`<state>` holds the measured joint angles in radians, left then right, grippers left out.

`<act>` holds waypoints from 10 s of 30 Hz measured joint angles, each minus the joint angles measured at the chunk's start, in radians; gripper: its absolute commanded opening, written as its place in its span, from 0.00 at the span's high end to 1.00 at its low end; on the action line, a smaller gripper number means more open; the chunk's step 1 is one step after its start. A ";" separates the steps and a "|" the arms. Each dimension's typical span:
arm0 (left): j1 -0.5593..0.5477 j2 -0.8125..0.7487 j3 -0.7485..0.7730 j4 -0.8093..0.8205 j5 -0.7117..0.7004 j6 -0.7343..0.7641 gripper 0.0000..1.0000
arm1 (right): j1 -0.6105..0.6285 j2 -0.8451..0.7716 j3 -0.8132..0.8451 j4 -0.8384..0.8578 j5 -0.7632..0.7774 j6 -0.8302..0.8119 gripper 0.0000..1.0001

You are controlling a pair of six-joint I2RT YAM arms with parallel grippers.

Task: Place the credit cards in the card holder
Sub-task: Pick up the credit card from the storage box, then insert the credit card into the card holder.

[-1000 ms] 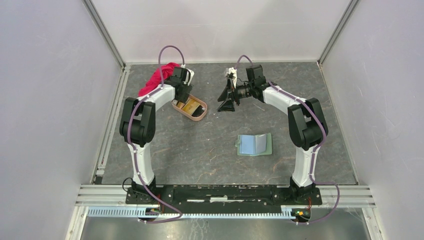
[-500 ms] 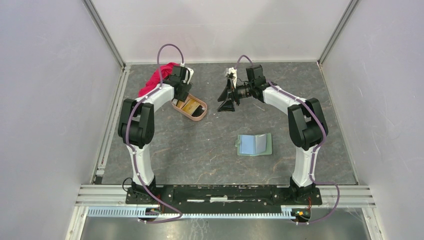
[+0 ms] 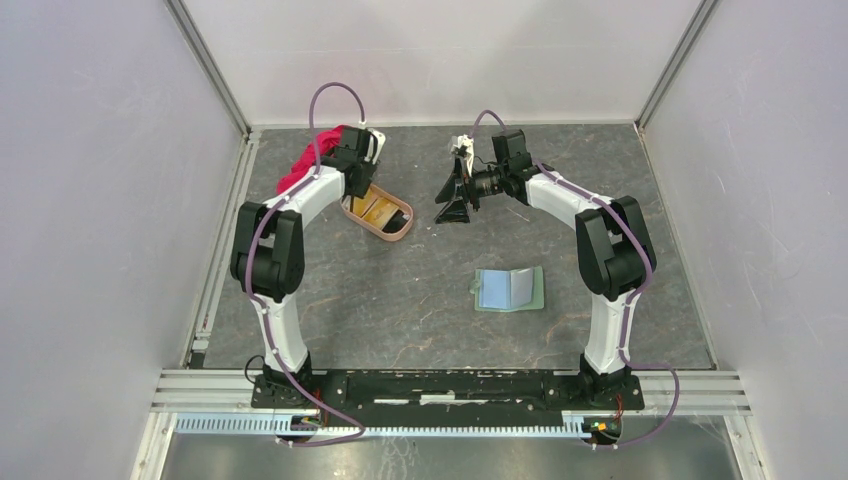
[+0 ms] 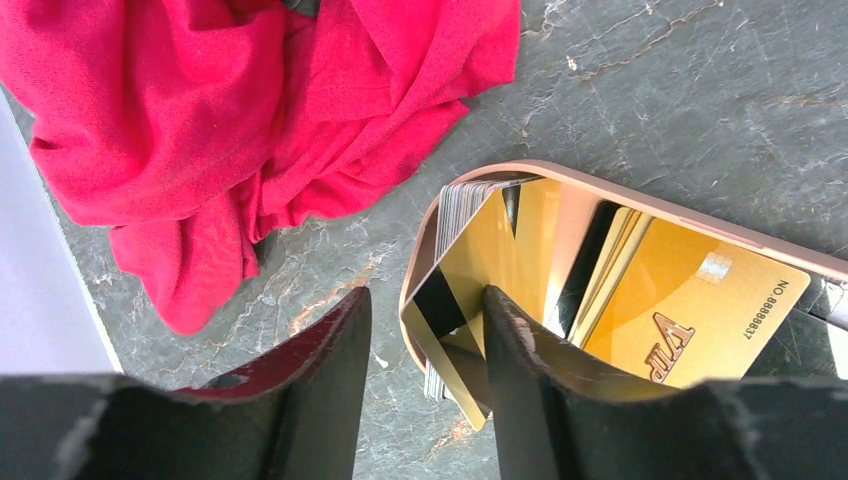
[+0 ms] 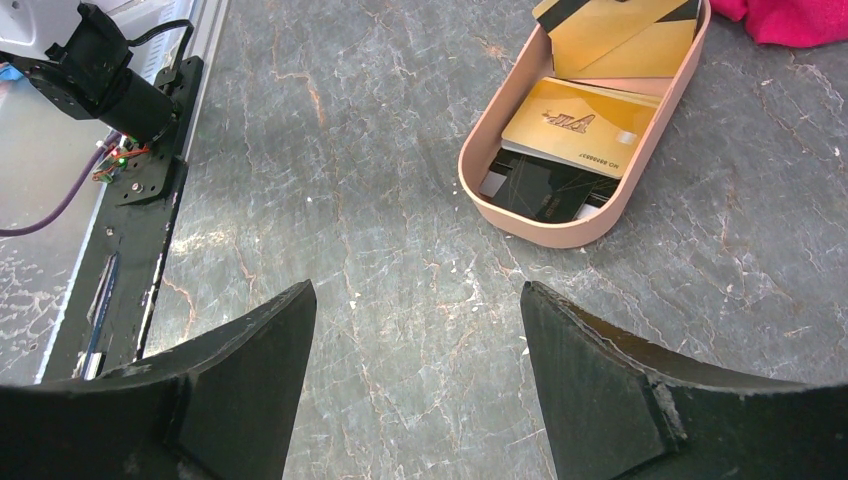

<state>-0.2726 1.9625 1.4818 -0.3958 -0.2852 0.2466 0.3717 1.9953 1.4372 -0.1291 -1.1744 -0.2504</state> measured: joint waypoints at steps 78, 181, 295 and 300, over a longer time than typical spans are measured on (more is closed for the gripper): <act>-0.303 -0.502 -0.703 1.312 1.083 -1.276 0.98 | -0.240 -0.946 -0.817 0.532 -0.031 0.878 0.32; -0.705 -0.111 -0.703 0.937 0.370 -0.908 0.91 | -0.490 -0.763 -1.253 0.401 0.315 0.796 1.00; -0.705 -0.110 -0.661 0.869 0.459 -0.932 0.84 | -0.382 -0.447 -1.028 0.265 0.260 0.662 0.90; -0.705 -0.124 -0.628 0.835 0.470 -0.932 0.85 | -0.380 -0.444 -1.020 0.254 0.260 0.644 0.88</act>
<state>-0.9775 1.8381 0.8539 0.4397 0.1844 -0.6857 -0.0086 1.5517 0.4175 0.1249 -0.9142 0.3939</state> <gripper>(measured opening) 0.154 0.113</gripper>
